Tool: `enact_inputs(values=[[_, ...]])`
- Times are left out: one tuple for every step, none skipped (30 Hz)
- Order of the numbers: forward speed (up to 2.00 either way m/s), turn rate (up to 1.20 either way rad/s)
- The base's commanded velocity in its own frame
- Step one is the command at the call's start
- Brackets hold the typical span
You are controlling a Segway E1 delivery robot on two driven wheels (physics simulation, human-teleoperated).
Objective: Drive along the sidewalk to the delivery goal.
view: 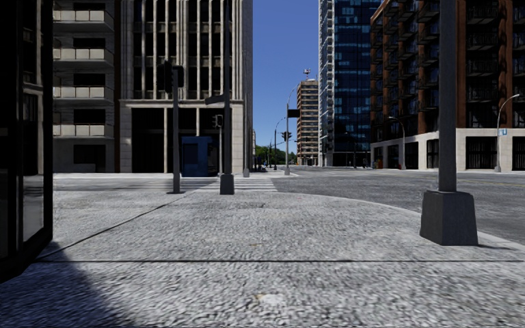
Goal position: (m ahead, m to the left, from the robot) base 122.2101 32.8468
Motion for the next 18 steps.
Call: enact_inputs(values=[[2.00, 0.00], [2.00, 0.00], [2.00, 0.00], [2.00, 0.00], [2.00, 0.00], [2.00, 0.00], [2.00, 0.00], [2.00, 0.00], [2.00, 0.00], [2.00, 0.00], [2.00, 0.00], [2.00, 0.00], [2.00, 0.00], [2.00, 0.00], [2.00, 0.00], [2.00, 0.00], [2.00, 0.00], [2.00, 0.00]])
